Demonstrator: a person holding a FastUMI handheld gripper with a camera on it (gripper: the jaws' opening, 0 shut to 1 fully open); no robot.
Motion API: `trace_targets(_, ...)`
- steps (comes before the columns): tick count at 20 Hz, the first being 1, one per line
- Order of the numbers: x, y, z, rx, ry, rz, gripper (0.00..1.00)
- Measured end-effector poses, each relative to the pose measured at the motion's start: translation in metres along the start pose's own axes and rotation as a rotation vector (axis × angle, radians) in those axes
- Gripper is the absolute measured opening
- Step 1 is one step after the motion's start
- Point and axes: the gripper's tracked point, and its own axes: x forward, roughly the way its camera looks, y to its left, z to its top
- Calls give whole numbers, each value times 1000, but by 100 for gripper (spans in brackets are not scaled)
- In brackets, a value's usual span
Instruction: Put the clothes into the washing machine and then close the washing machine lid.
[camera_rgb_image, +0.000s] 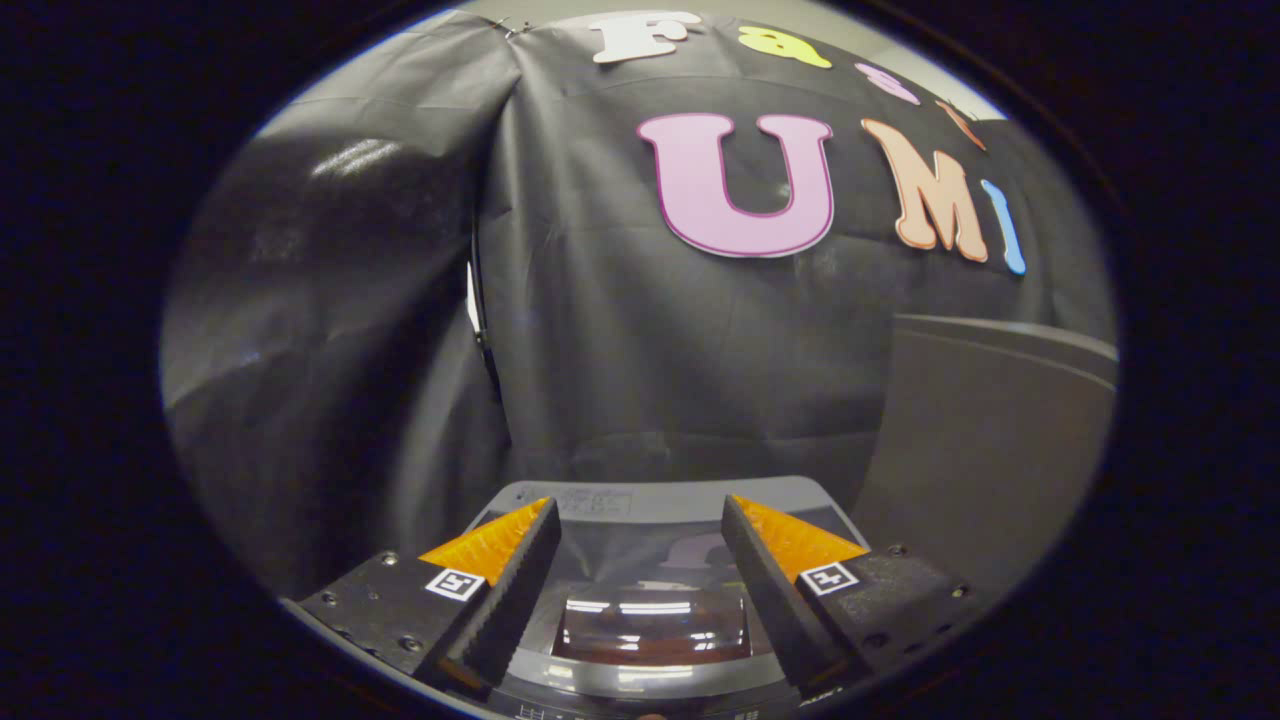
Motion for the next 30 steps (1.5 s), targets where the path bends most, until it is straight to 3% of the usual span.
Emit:
trace_targets(17,-8,-1,6,25,7,41,98)
trace_targets(26,-104,-4,29,124,-26,58,98)
trace_targets(30,-150,-9,58,91,-86,63,97)
